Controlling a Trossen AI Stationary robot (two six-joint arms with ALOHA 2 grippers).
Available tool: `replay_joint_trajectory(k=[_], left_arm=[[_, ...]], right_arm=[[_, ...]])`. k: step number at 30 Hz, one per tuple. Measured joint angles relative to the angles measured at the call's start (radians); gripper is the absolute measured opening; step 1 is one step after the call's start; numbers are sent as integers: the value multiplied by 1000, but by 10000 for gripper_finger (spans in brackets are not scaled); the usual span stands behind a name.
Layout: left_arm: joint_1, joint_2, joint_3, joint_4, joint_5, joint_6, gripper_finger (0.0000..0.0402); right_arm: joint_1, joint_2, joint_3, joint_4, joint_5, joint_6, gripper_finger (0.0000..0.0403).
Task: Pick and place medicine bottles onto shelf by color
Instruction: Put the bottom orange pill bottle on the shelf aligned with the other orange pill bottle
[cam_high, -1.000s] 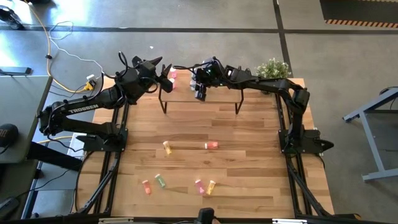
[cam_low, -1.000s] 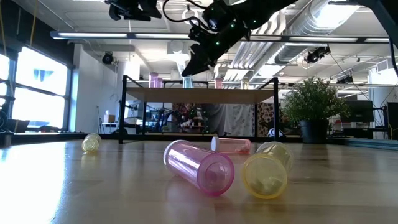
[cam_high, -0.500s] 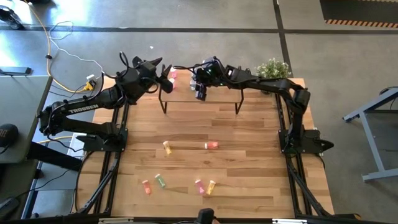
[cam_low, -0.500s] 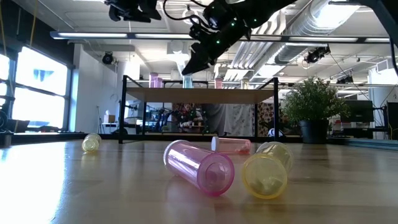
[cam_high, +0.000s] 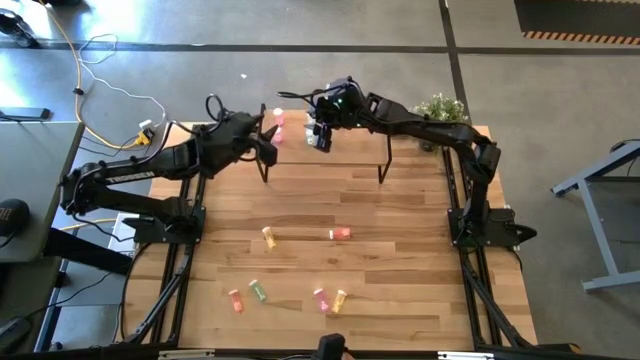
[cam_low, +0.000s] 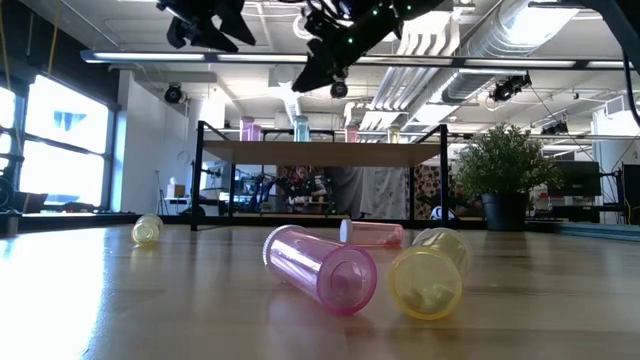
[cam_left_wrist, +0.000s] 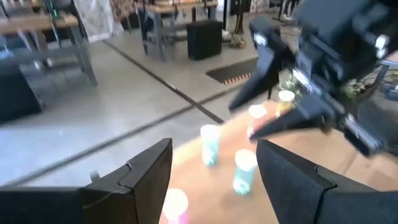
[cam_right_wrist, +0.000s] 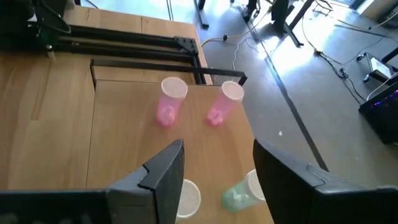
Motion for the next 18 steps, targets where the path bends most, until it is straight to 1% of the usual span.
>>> replay_joint_trajectory(k=[3, 6, 12, 18], left_arm=[[-41, -14, 0, -93, 0, -125, 225], [-92, -25, 0, -213, 28, -314, 225], [-201, -24, 0, -465, 169, -770, 225], [-328, 18, 0, -569, 279, -1096, 225]], right_arm=[[0, 0, 40, -38, 0, -2, 183], [0, 0, 85, -62, 1, 1, 183], [-6, 0, 176, -109, 49, -24, 183], [-44, 0, 255, -151, 54, -42, 183]])
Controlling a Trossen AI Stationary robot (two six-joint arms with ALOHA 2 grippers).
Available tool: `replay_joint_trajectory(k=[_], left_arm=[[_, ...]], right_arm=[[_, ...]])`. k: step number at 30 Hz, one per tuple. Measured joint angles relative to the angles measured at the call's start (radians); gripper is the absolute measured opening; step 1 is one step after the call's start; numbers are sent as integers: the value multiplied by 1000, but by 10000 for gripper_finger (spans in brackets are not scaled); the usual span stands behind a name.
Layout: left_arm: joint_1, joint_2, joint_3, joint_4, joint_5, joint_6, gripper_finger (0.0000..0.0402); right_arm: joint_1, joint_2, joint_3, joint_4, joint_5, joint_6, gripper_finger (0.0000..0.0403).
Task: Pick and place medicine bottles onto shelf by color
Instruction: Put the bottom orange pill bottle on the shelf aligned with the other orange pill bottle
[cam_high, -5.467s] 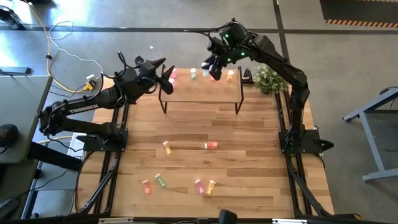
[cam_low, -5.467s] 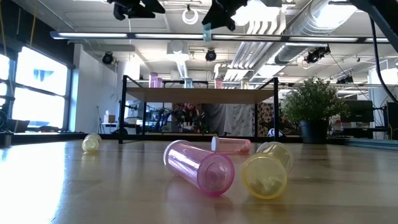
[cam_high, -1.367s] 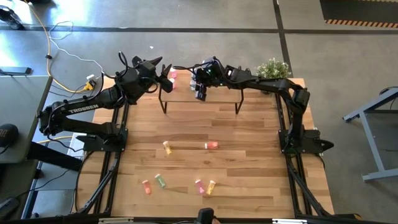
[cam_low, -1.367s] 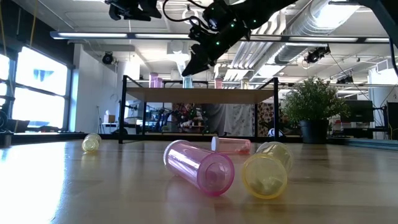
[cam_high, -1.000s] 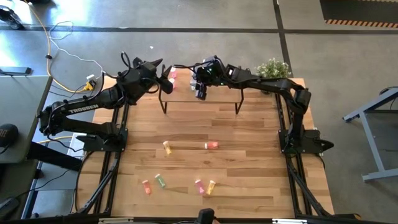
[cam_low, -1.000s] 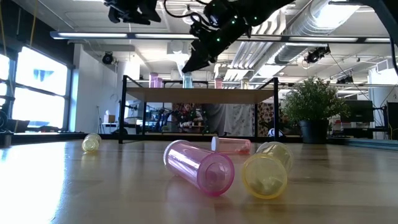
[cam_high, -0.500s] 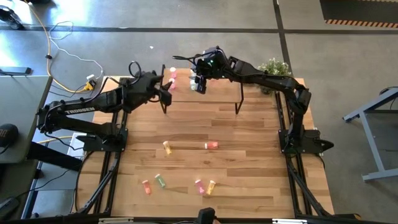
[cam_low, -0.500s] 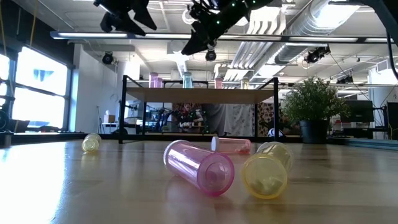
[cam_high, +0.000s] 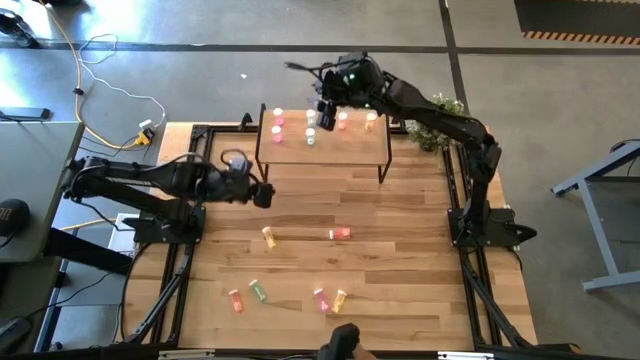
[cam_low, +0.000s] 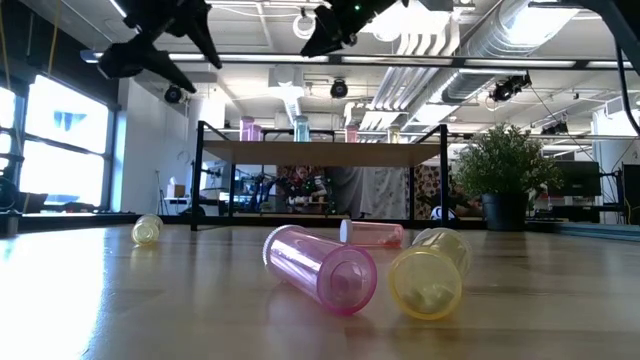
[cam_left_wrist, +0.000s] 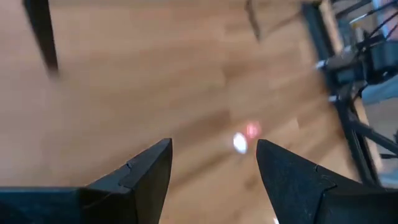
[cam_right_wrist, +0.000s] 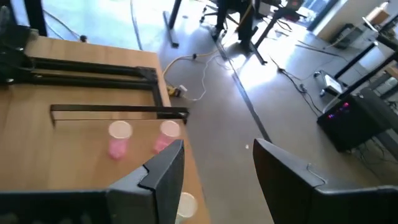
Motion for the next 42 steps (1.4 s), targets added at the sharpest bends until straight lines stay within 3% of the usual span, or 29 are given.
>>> replay_joint_trajectory(k=[5, 13, 25, 31, 42], left_arm=[[-106, 49, 0, -45, 108, -275, 225], [-295, 143, 0, -99, 331, -580, 225], [-587, 281, 0, -117, 334, -984, 225], [-693, 369, 0, -84, 339, -1111, 225], [-742, 509, 0, 23, 398, -1130, 225]], right_arm=[[-43, 0, 57, -41, 0, 28, 183], [-84, 1, 120, -127, 0, 77, 183], [-78, 1, 122, -265, -2, 130, 183], [-78, 1, 122, -349, -2, 142, 183], [-67, 1, 122, -401, -2, 164, 183]])
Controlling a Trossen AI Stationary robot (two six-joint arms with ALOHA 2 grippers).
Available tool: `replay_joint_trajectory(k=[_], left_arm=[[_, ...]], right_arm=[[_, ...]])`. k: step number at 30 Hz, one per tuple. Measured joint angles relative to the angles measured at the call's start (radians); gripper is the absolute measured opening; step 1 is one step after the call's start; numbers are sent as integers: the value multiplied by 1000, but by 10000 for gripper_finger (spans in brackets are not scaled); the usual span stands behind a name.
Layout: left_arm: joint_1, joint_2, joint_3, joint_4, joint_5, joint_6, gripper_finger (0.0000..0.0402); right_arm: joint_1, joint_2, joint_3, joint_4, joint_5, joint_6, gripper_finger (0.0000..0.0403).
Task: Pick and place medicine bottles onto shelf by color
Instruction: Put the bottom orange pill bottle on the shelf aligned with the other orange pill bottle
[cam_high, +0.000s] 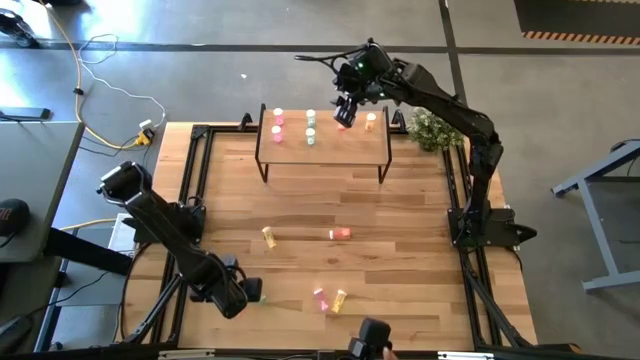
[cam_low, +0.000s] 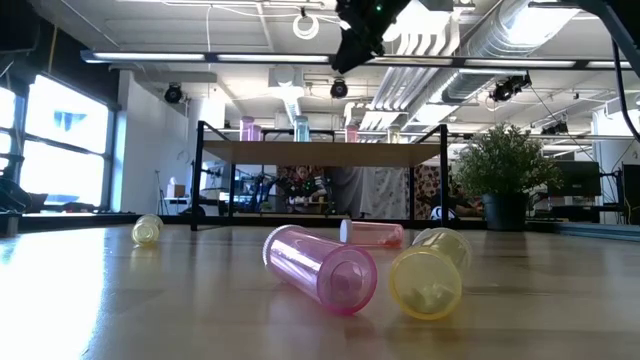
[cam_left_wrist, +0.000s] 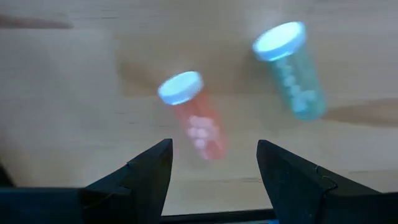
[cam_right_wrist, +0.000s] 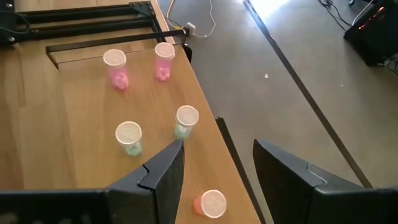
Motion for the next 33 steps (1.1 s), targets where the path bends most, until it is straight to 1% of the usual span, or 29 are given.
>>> replay_joint_trajectory(k=[2, 8, 18, 24, 27, 33], left_arm=[[0, 14, 0, -4, 28, 0, 225], [0, 51, 0, 1, 23, -3, 225], [-1, 164, 0, 108, 42, -7, 225], [0, 178, 0, 105, 68, -4, 223], [-4, 179, 0, 103, 75, -3, 211], [-6, 179, 0, 102, 82, 4, 169]], right_arm=[[3, 0, 0, -2, 0, 1, 183], [9, 0, 0, -5, 0, 1, 183], [13, 0, 0, -8, 0, 25, 183], [13, 0, 0, -8, 0, 28, 183], [13, 0, 0, -8, 0, 28, 183], [13, 0, 0, -8, 0, 38, 183]])
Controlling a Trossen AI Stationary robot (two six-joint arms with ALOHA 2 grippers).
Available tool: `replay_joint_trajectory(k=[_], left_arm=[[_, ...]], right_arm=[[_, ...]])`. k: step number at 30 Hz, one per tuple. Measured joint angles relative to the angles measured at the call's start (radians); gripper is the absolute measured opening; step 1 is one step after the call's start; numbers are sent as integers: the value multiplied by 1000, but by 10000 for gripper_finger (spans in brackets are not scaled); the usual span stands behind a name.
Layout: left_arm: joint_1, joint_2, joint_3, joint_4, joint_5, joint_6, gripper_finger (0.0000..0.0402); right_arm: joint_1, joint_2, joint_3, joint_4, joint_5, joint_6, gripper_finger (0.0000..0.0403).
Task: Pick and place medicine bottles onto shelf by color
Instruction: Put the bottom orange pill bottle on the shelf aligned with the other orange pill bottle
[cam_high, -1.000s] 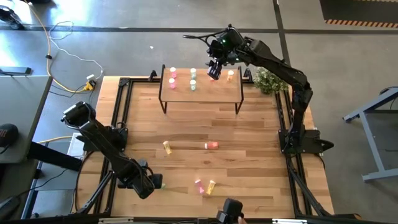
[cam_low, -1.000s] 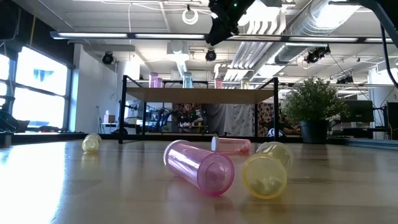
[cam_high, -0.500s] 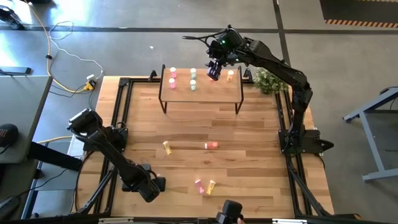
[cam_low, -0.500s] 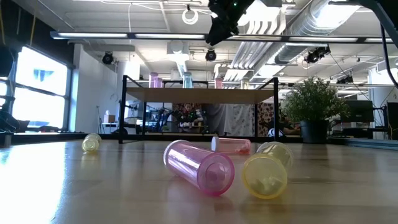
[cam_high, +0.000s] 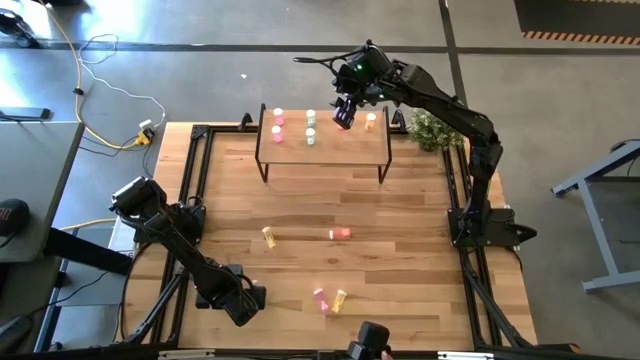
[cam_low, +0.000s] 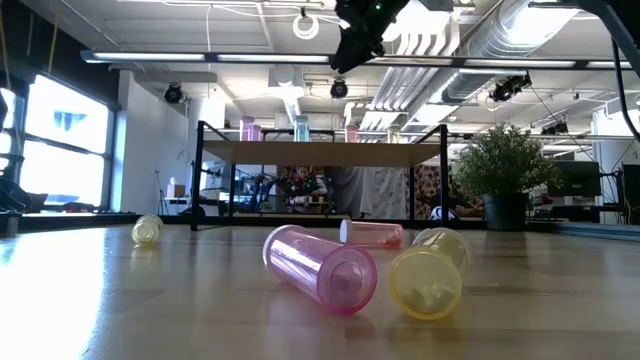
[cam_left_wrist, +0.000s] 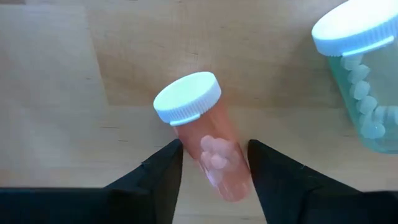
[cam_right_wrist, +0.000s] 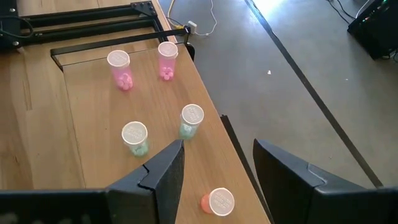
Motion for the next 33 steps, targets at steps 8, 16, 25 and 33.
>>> replay_joint_trajectory(k=[8, 16, 25, 33], left_arm=[[-11, 0, 0, 1, 2, 17, 112], [-17, 2, 20, 4, -23, 90, 94], [-17, 2, 109, -31, -151, 185, 95], [-14, -93, 163, -156, -345, 229, 95]], right_arm=[[0, 0, 0, 0, 0, 0, 183], [0, 0, 0, -1, -24, 37, 183], [23, -5, 34, -70, -133, 44, 183], [50, -5, 134, -193, -140, 51, 183]])
